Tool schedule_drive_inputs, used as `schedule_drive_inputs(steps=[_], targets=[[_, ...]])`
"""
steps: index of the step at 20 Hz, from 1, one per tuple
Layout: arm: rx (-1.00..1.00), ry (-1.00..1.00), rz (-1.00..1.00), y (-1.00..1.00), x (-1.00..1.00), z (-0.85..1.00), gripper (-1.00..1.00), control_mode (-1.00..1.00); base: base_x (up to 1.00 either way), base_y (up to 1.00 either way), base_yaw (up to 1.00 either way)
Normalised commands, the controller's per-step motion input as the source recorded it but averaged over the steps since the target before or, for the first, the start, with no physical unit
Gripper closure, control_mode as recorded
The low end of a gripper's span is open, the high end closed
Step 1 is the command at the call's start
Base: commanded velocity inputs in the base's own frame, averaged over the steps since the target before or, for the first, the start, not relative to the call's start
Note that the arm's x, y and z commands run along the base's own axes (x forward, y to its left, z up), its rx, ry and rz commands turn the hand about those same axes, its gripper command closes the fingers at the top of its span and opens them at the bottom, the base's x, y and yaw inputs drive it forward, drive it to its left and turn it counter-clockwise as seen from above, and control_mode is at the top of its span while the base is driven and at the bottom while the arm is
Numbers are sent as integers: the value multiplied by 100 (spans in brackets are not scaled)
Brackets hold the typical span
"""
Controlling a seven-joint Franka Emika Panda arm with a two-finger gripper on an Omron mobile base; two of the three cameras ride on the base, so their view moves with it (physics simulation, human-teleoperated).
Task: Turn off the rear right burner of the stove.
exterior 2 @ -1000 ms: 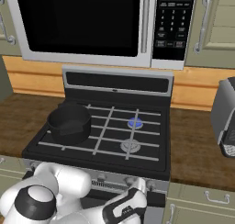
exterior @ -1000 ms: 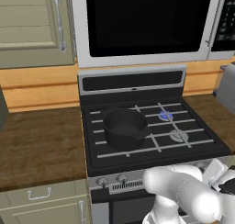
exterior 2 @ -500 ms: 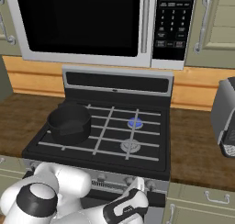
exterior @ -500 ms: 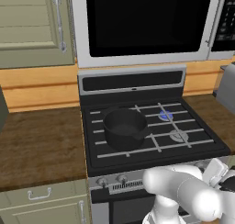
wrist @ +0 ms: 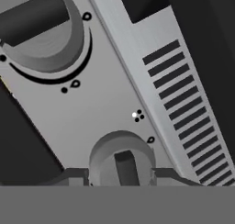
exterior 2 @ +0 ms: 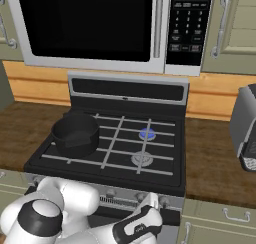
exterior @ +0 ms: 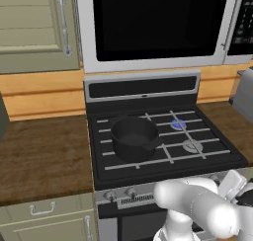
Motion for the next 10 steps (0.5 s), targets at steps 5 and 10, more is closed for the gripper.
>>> schedule_drive_inputs(steps=[5, 10], targets=[[38, 8, -2, -6, 0, 19, 100, -100, 0, 0, 0], [48, 11, -2, -16, 0, 45, 100, -100, 0, 0, 0]])
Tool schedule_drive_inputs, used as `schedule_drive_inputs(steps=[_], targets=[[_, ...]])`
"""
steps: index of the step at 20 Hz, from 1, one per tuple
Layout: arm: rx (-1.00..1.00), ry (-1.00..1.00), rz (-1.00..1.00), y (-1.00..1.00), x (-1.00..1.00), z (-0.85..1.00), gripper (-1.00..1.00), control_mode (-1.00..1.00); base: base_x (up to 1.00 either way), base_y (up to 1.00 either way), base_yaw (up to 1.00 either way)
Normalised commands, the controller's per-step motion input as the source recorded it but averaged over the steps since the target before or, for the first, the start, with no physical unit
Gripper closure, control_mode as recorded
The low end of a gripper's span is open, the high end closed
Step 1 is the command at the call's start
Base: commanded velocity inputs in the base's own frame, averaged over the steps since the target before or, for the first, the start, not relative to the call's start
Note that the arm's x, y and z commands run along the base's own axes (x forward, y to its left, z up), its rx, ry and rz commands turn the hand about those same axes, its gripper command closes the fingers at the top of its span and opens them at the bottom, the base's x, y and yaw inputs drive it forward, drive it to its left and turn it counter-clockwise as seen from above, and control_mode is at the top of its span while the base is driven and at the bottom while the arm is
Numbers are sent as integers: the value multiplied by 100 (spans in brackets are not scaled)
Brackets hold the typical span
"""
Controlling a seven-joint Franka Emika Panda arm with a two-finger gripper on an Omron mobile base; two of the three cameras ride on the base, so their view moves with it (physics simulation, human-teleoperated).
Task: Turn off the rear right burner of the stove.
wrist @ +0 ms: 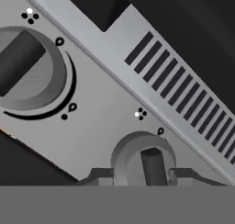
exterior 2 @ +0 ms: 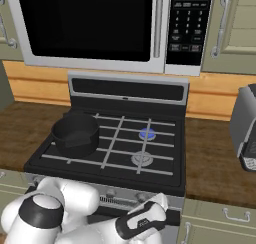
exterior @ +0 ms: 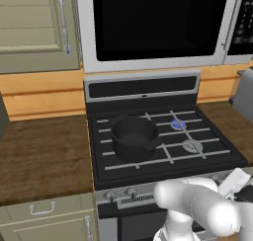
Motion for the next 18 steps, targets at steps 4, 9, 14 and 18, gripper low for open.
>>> schedule_drive_inputs(steps=[4, 9, 14, 18], targets=[[53, 11, -2, -21, 0, 62, 100, -100, 0, 0, 0], [61, 12, -4, -23, 0, 67, 100, -100, 0, 0, 0], [65, 12, -3, -35, 4, 86, 100, -100, 0, 0, 0], [77, 13, -8, -55, 6, 94, 100, -100, 0, 0, 0]])
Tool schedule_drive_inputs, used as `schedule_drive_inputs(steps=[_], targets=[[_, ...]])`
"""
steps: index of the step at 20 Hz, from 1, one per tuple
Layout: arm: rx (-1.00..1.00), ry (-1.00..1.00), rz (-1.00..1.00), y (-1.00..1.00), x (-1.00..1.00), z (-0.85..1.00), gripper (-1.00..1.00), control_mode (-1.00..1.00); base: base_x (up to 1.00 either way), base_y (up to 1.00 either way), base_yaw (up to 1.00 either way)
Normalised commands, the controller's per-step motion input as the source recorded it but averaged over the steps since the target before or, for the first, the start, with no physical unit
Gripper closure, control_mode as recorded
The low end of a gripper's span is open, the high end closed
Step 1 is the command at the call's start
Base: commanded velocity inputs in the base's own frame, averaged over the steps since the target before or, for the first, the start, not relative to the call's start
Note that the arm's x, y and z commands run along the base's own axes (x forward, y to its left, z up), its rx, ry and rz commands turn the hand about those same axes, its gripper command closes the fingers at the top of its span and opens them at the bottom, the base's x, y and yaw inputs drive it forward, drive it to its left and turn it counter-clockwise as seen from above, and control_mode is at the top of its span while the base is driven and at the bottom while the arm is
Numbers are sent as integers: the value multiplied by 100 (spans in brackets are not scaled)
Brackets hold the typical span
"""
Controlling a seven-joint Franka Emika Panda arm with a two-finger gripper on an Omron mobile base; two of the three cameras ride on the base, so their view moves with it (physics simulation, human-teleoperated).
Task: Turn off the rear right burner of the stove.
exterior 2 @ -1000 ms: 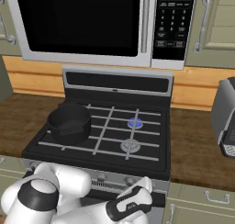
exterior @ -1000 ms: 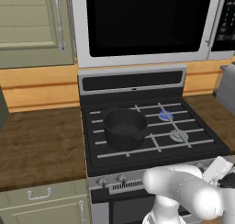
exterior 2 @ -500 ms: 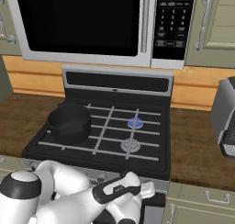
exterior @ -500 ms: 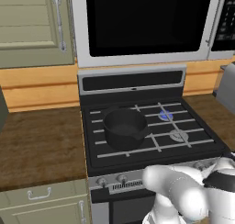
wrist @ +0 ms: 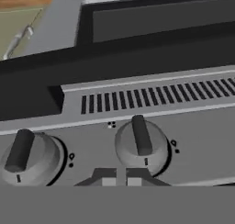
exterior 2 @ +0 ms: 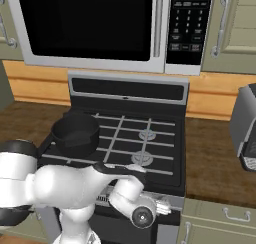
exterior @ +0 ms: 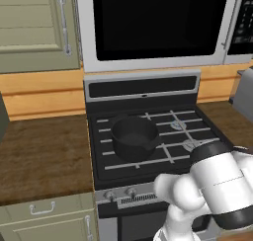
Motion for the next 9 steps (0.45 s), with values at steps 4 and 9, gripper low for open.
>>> schedule_drive_inputs(steps=[4, 9], targets=[[33, 8, -8, -21, 3, 36, 100, -100, 0, 0, 0], [0, 0, 0, 0, 0, 0, 100, -100, 0, 0, 0]])
